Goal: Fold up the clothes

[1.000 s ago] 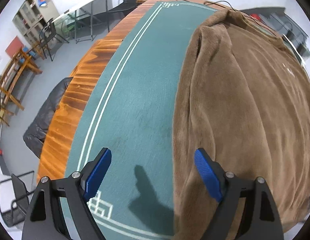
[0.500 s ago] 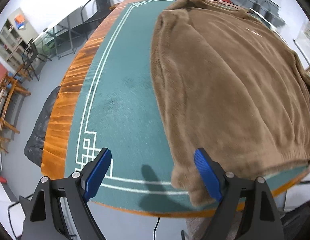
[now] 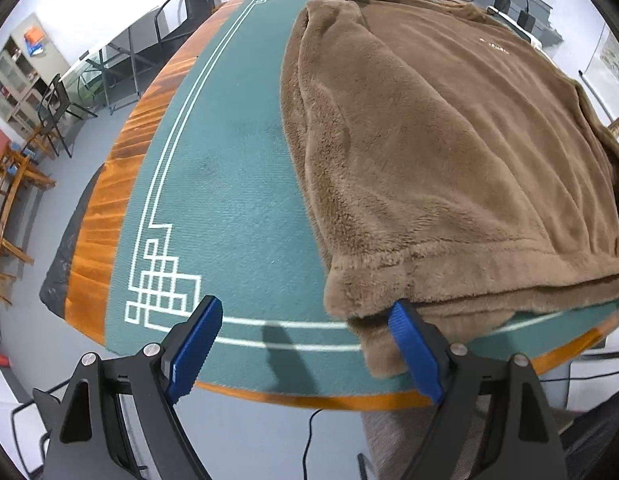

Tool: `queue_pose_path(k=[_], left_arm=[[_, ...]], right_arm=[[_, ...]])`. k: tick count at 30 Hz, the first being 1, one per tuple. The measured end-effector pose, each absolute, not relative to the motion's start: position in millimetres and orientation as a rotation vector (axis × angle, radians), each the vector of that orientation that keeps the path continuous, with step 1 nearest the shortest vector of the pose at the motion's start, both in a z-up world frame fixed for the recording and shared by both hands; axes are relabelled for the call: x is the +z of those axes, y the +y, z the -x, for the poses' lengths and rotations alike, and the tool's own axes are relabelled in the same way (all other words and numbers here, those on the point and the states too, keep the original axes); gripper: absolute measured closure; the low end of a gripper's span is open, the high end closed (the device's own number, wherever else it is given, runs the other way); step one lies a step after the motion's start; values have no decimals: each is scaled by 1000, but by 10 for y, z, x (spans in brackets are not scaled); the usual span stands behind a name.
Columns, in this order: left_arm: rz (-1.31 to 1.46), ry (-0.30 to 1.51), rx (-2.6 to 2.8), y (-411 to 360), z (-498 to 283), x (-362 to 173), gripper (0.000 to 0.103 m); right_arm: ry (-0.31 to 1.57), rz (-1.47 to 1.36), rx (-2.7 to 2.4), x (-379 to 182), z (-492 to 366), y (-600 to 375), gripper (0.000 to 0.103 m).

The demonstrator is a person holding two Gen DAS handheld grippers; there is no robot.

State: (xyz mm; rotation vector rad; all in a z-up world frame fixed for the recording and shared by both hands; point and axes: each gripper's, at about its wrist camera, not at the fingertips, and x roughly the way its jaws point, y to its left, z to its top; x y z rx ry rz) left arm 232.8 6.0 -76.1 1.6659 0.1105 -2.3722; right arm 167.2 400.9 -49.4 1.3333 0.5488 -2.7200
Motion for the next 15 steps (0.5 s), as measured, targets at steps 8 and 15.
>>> queue_pose_path(k=[8,15], left_arm=[[-1701,84,-2407,281,-2233,-795,15],[-1656,163,-2398,303,-2141,-827,15]], right_arm=[[487,-1374,-2872,-386,-1625,4372,23],[459,-1425,-2842,-466,-1641,4353,23]])
